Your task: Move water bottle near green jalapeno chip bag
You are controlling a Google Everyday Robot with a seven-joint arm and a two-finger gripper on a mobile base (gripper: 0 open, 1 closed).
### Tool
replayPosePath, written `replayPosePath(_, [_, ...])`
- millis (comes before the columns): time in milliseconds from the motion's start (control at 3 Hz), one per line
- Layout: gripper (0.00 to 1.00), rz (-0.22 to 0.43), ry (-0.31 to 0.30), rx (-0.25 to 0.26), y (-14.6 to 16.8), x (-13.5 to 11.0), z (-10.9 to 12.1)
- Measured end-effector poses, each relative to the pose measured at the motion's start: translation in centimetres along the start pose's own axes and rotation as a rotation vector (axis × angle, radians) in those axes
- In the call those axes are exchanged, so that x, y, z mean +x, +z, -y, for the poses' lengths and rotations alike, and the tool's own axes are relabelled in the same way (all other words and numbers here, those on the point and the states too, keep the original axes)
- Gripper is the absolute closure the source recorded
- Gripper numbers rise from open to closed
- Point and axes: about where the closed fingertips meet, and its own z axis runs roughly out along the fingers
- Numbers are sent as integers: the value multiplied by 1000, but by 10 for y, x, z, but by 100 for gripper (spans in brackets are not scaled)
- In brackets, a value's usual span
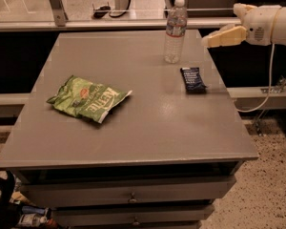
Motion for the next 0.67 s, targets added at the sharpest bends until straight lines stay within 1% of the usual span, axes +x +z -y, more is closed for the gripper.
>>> replayPosePath(333, [0, 46, 36, -30, 42, 1, 24])
replayPosePath(667, [0, 72, 53, -60, 68, 1, 30])
